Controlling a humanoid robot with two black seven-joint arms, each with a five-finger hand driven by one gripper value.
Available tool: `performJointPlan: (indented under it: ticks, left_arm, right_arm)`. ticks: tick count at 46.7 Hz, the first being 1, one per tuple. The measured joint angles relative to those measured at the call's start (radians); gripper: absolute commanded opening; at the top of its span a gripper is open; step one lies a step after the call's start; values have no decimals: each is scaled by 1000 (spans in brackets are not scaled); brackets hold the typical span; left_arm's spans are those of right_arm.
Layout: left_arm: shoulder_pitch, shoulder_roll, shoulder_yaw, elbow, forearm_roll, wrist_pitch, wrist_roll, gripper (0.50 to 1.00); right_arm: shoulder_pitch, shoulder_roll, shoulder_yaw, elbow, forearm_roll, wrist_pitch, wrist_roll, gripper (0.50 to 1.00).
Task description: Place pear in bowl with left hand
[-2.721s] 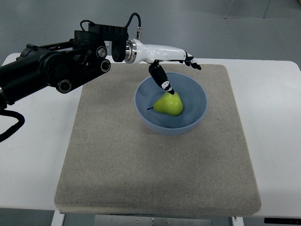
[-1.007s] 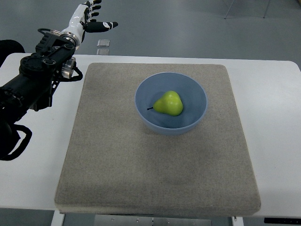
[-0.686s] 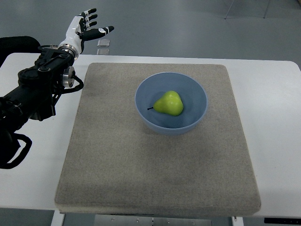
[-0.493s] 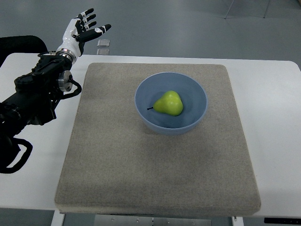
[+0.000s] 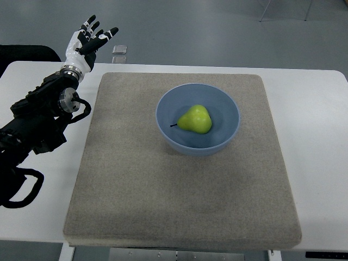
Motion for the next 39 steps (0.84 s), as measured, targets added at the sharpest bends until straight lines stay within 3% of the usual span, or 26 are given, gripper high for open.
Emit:
performJointPlan:
  ticks: [14,26,39]
  left_arm:
    - [1,2,-15,-3,-30,-18,0,994]
    - [11,7,-24,3,-99,-149,0,994]
    - [19,8,-24,5,-98,-147,0,994]
  right_arm:
    - [0,0,0,0,0,0,0,924]
    - [0,0,0,0,0,0,0,924]
    - [0,0,-2,0,-3,0,0,924]
